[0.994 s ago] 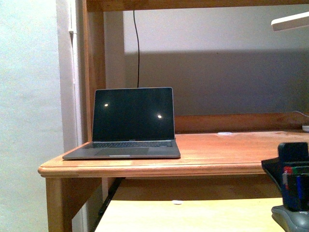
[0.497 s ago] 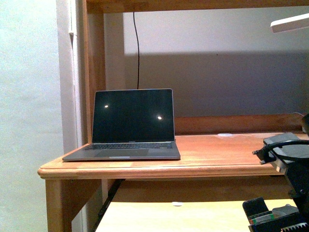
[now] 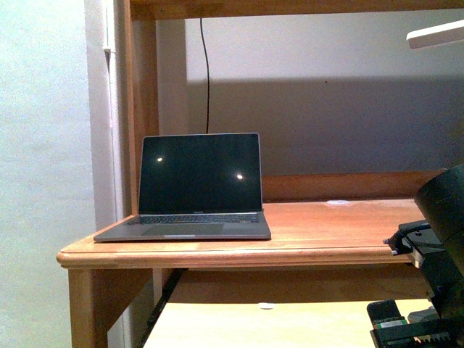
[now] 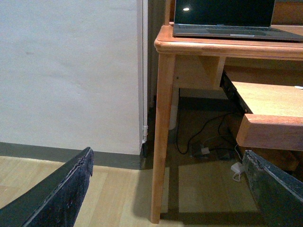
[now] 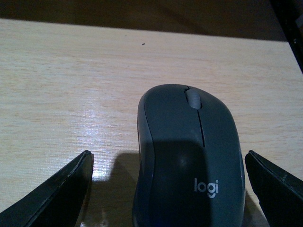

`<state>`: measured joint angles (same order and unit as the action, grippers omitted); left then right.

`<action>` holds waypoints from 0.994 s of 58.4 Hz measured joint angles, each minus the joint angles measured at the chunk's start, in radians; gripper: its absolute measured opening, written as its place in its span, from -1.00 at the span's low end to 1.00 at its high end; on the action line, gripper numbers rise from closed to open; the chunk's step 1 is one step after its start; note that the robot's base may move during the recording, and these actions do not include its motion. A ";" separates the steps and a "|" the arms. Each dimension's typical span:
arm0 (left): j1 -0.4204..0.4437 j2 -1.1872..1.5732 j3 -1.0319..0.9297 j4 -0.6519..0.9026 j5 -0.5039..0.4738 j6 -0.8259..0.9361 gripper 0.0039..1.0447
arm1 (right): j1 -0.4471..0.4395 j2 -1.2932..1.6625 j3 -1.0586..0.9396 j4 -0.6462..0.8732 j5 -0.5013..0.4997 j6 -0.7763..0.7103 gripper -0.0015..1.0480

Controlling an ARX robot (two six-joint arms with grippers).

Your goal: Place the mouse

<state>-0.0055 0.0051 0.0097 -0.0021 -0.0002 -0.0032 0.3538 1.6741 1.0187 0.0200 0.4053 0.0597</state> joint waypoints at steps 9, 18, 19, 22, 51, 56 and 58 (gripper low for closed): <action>0.000 0.000 0.000 0.000 0.000 0.000 0.86 | -0.011 0.005 0.006 -0.010 -0.016 0.037 0.57; 0.000 0.000 0.000 0.000 0.000 0.000 0.86 | -0.023 0.005 0.003 0.001 -0.026 0.057 0.15; 0.000 0.000 0.000 0.000 0.000 0.000 0.86 | -0.024 0.005 0.003 0.002 -0.028 0.058 0.12; 0.000 0.000 0.000 0.000 0.000 0.000 0.86 | -0.027 0.001 0.000 0.006 -0.034 0.062 0.07; 0.000 0.000 0.000 0.000 0.000 0.000 0.86 | 0.029 -0.177 0.140 -0.069 -0.071 0.090 0.07; 0.000 0.000 0.000 0.000 0.000 0.000 0.86 | 0.061 -0.120 0.247 -0.071 -0.064 0.091 0.07; 0.000 0.000 0.000 0.000 0.000 0.000 0.86 | 0.072 -0.091 0.294 -0.078 -0.057 0.090 0.07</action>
<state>-0.0055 0.0051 0.0097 -0.0021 -0.0006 -0.0032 0.4259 1.5829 1.3128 -0.0582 0.3485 0.1501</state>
